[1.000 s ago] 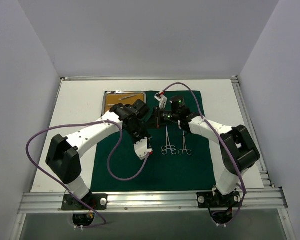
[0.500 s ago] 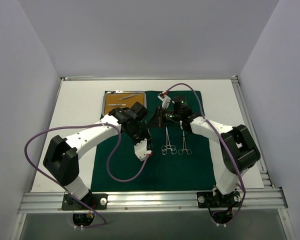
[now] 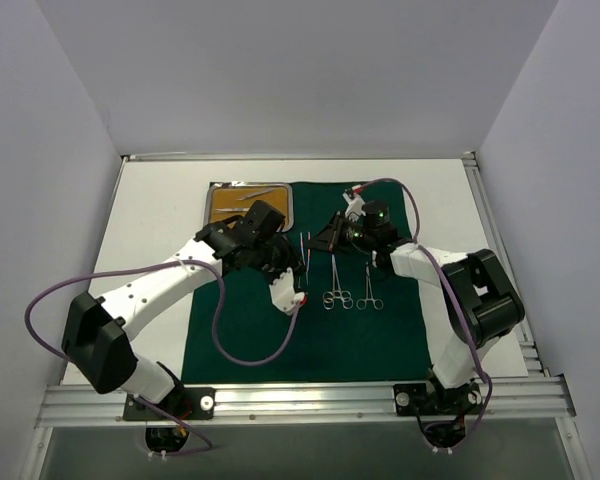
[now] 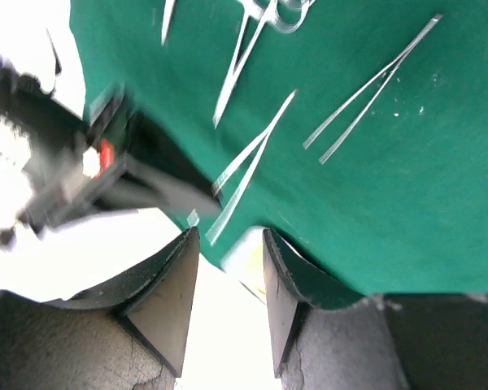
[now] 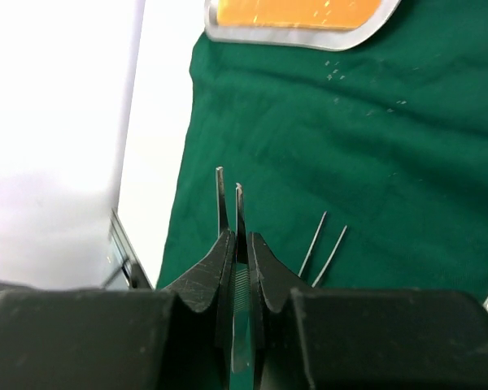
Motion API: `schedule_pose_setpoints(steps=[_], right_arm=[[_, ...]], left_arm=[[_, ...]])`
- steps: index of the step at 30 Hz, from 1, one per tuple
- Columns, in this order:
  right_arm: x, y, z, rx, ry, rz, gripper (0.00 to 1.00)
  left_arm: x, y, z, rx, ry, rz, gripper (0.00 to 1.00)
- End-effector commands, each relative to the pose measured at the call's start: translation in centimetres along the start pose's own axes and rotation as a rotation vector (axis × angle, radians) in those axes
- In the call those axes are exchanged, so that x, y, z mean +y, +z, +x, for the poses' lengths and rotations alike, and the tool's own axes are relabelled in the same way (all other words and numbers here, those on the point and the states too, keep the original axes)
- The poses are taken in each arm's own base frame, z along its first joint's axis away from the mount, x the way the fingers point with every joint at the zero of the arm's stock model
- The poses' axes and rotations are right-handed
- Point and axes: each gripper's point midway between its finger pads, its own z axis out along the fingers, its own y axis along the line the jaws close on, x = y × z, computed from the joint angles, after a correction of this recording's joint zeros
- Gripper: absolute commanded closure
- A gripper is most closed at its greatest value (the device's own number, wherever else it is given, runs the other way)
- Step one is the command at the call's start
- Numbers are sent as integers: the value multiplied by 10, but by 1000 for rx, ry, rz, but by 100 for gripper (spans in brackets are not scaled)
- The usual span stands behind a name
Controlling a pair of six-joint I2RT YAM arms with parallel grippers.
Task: Open and lay out the surgical kit
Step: Place the medical item in the surgical kit.
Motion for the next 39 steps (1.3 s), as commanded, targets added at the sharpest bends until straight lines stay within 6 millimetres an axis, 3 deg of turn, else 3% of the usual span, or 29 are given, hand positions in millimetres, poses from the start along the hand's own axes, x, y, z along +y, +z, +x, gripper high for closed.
schedule_pose_setpoints(steps=[1, 6, 10, 13, 15, 20, 26, 39], right_arm=[[19, -4, -26, -146, 35, -48, 100], [6, 2, -18, -180, 88, -20, 100], [-5, 10, -17, -211, 101, 33, 100], [-6, 14, -17, -213, 83, 51, 100], [-11, 17, -14, -203, 72, 74, 100], [-34, 26, 1, -149, 66, 113, 100], [-31, 42, 1, -116, 64, 65, 100], [-41, 52, 6, -73, 50, 82, 100]], left_arm=[[2, -22, 23, 122, -329, -94, 54], [-63, -31, 69, 341, -884, -76, 55], [-105, -41, 79, 354, -1434, -108, 54], [-132, -48, 82, 368, -1648, -127, 55], [-145, -48, 81, 378, -1705, -121, 54], [-143, -50, 83, 338, -1784, -174, 54], [-139, -49, 86, 324, -1775, -173, 54], [-137, -47, 87, 309, -1762, -179, 54]])
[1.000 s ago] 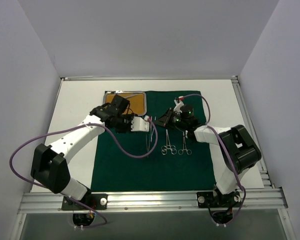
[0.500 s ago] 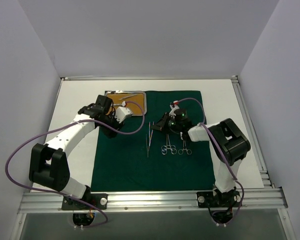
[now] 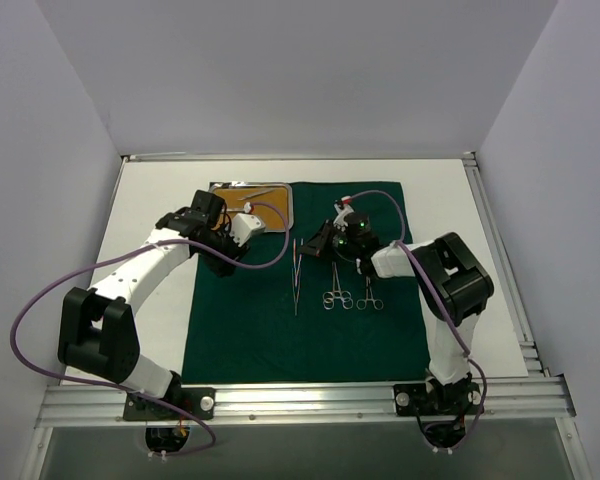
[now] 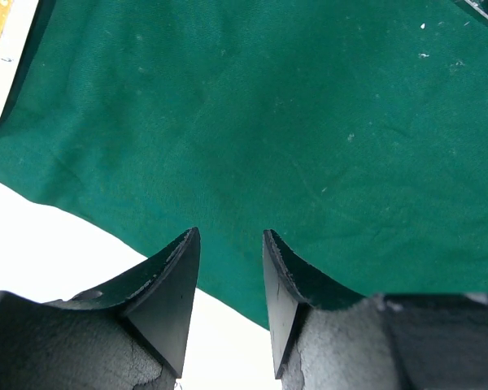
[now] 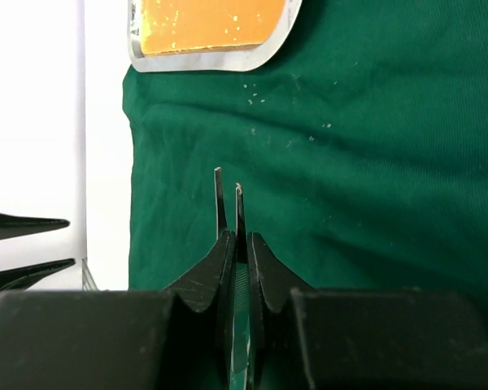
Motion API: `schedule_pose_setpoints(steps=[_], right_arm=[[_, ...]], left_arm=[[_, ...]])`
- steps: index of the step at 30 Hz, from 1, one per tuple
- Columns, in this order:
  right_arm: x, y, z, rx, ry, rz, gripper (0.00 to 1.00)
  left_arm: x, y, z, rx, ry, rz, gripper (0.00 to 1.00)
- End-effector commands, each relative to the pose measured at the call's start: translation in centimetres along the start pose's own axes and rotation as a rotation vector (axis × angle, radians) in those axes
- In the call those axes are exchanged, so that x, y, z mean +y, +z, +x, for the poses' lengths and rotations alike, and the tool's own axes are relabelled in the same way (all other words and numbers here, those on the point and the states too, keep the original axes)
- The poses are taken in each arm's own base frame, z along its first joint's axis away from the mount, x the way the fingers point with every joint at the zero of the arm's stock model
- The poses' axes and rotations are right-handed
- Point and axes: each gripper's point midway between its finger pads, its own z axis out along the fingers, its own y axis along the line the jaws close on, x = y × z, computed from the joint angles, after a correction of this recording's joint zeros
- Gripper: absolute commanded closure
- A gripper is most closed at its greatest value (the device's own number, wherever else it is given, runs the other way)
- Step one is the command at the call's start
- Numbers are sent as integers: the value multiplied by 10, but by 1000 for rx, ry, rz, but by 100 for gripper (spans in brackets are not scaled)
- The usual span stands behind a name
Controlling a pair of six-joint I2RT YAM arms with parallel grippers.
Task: Open and lay out the surgical kit
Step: Place the medical item in the surgical kit.
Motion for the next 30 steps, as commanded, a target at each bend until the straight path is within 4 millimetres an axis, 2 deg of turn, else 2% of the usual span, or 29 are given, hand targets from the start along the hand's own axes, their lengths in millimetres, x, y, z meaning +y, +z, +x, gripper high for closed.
schedule_pose_setpoints(steps=[1, 11, 19, 30], right_arm=[[7, 8, -4, 5, -36, -32, 100], [-1, 14, 0, 31, -43, -11, 100], [-8, 18, 13, 50, -11, -8, 100], [-14, 20, 12, 37, 9, 12, 100]], left_arm=[[3, -10, -17, -73, -5, -8, 54], [4, -8, -16, -72, -14, -3, 54], [5, -8, -18, -80, -10, -2, 54], [6, -9, -17, -82, -18, -1, 54]])
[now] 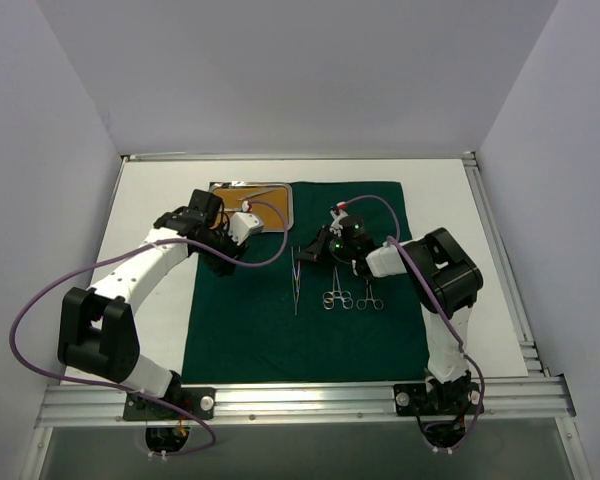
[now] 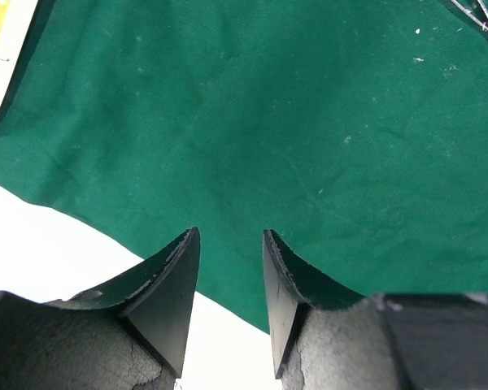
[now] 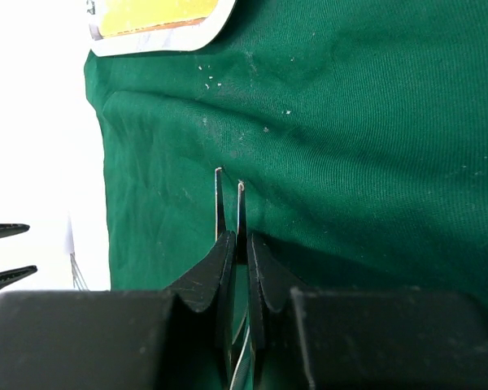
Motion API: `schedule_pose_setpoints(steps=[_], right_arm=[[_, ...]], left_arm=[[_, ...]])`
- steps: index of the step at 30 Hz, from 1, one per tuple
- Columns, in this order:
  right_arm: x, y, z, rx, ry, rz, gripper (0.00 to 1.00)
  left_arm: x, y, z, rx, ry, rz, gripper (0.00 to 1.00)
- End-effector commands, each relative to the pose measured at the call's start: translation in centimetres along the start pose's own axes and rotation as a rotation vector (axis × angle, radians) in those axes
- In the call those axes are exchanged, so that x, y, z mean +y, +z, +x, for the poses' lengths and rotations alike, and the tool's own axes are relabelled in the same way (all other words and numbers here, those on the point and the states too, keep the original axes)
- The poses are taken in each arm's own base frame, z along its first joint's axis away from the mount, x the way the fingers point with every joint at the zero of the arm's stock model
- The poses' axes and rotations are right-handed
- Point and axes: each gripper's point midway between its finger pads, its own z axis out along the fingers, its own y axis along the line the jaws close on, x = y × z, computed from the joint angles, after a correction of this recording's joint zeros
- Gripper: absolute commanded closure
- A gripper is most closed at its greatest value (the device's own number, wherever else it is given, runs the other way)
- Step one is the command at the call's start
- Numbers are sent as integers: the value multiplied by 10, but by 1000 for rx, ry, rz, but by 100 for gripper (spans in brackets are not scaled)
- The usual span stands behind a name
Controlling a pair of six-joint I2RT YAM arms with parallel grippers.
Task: Open and lay out the surgical kit
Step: Place the medical item in the surgical kit.
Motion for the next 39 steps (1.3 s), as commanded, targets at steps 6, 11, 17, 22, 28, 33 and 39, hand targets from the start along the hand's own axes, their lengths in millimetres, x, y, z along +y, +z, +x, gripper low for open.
schedule_pose_setpoints(steps=[6, 11, 17, 22, 28, 33, 39], right_arm=[[12, 6, -8, -34, 30, -51, 100], [6, 5, -3, -32, 44, -42, 100], [1, 3, -1, -30, 40, -27, 98], [1, -2, -7, -29, -14, 10, 94], [-2, -6, -10, -8, -66, 48, 92], [-4, -7, -10, -3, -75, 65, 78], [1, -14, -21, -19, -123, 104, 72]], left_arm=[[7, -8, -19, -74, 1, -14, 54], [8, -9, -20, -78, 4, -17, 54], [9, -9, -20, -79, 5, -19, 54], [9, -10, -22, -80, 2, -19, 54], [11, -10, -24, -85, 4, -23, 54], [11, -9, -25, -86, 4, -18, 54], [11, -10, -26, -86, 3, -16, 54]])
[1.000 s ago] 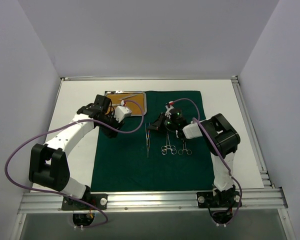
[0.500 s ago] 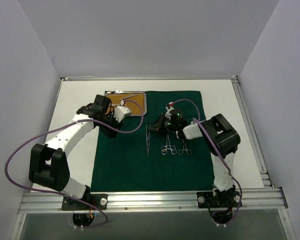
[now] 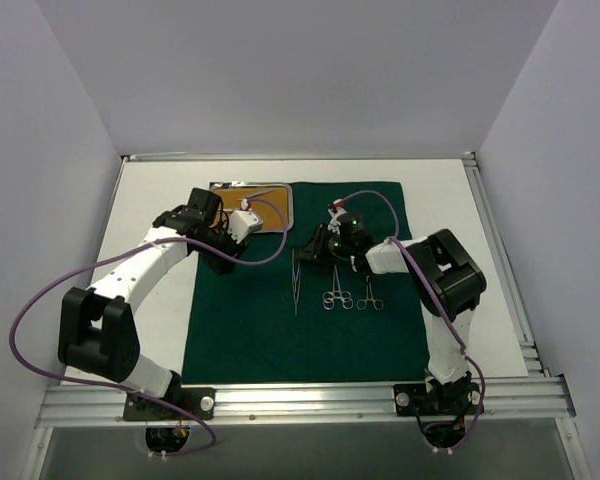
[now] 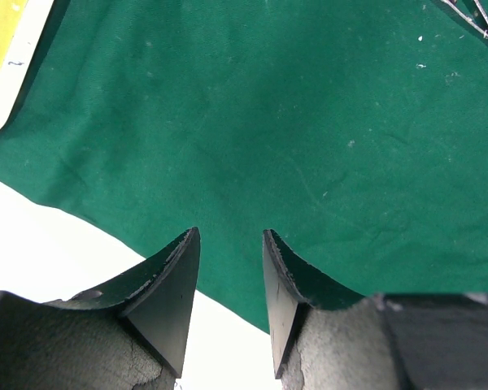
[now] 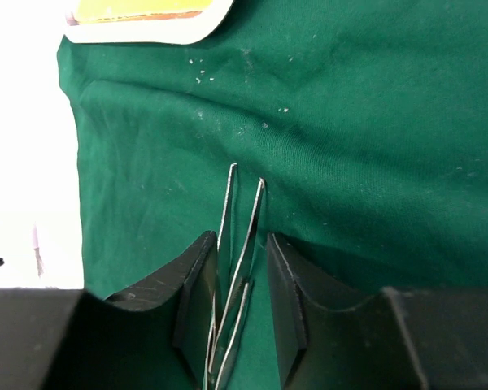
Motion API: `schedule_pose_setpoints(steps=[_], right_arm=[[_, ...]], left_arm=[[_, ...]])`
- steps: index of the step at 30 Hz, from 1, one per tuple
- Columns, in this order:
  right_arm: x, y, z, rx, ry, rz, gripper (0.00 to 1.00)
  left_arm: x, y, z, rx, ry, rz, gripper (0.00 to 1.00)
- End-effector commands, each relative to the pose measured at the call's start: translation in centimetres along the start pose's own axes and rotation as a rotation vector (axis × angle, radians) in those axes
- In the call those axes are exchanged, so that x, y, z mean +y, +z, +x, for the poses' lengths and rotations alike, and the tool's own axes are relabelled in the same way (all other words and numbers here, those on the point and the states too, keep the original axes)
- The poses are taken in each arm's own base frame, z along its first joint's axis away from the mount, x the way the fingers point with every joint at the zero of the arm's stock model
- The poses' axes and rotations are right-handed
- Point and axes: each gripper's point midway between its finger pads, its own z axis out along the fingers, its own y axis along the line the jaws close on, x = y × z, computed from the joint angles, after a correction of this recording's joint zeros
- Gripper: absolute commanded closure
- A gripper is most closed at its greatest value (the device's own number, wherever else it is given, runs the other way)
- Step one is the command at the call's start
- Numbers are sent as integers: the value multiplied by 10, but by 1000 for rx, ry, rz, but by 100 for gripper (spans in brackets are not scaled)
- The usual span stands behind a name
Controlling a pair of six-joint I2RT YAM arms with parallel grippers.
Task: Open and lay out the surgical kit
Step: Place the medical item in the surgical kit, then pick up the medical item from the container.
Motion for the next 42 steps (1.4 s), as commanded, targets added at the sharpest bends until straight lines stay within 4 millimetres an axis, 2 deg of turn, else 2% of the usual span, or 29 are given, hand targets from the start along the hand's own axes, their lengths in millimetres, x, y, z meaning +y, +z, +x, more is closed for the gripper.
schedule_pose_setpoints(steps=[1, 7, 12, 13, 14, 15, 16, 17, 19, 22, 23, 24, 25, 26, 27, 28, 29, 30, 31, 32, 33, 34, 35, 37, 39, 42], right_arm=[[5, -12, -20, -35, -63, 56, 72], [8, -17, -27, -37, -101, 85, 66], [24, -26, -41, -51, -139, 77, 65], [34, -27, -51, -69, -158, 66, 65], [42, -32, -58, -83, -187, 60, 65], [51, -38, -69, -97, -217, 59, 65], [48, -38, -66, -86, -211, 69, 65], [59, -42, -75, -103, -249, 59, 65], [60, -47, -78, -95, -267, 71, 65], [58, -53, -81, -92, -279, 79, 65], [58, -55, -82, -94, -279, 78, 66], [50, -57, -79, -87, -264, 86, 66], [48, -59, -79, -88, -257, 88, 66], [47, -60, -78, -87, -252, 86, 66], [40, -61, -73, -79, -237, 96, 66], [39, -63, -72, -76, -231, 98, 66], [39, -65, -70, -74, -230, 99, 66], [36, -66, -67, -65, -226, 110, 66], [33, -68, -65, -58, -225, 120, 66], [33, -71, -65, -60, -229, 126, 66], [30, -73, -62, -55, -226, 141, 66], [28, -76, -61, -54, -225, 148, 66], [27, -77, -59, -51, -224, 152, 66], [22, -78, -55, -40, -214, 165, 66], [21, -78, -55, -38, -206, 170, 66], [21, -80, -55, -42, -204, 174, 66]], left_arm=[[8, -8, -24, -78, 9, -11, 54], [10, -8, -28, -82, 14, -16, 54], [18, -9, -28, -60, -43, -56, 53], [24, -14, -36, -71, -63, -85, 53], [34, -13, -33, -36, -128, -135, 50], [45, -20, -45, -49, -156, -177, 49], [50, -15, -39, -20, -194, -202, 48], [62, -14, -48, -6, -221, -228, 48], [78, -11, -54, 16, -278, -262, 48], [105, 0, -74, 28, -314, -268, 48], [114, 18, -75, 48, -321, -263, 48], [128, 14, -95, -4, -315, -287, 48], [137, 20, -104, -24, -309, -296, 47], [147, 41, -109, -25, -289, -297, 47], [158, 41, -128, -72, -274, -317, 47], [164, 48, -136, -92, -259, -316, 47], [170, 72, -137, -82, -232, -300, 47], [180, 67, -157, -135, -218, -318, 47], [185, 71, -162, -145, -210, -320, 47], [187, 91, -160, -133, -171, -283, 47], [191, 93, -165, -146, -146, -280, 47], [198, 90, -180, -188, -118, -300, 47], [200, 100, -181, -192, -85, -287, 46], [204, 98, -195, -235, -59, -288, 46], [201, 112, -194, -231, -45, -251, 46], [203, 129, -183, -189, -73, -239, 46]])
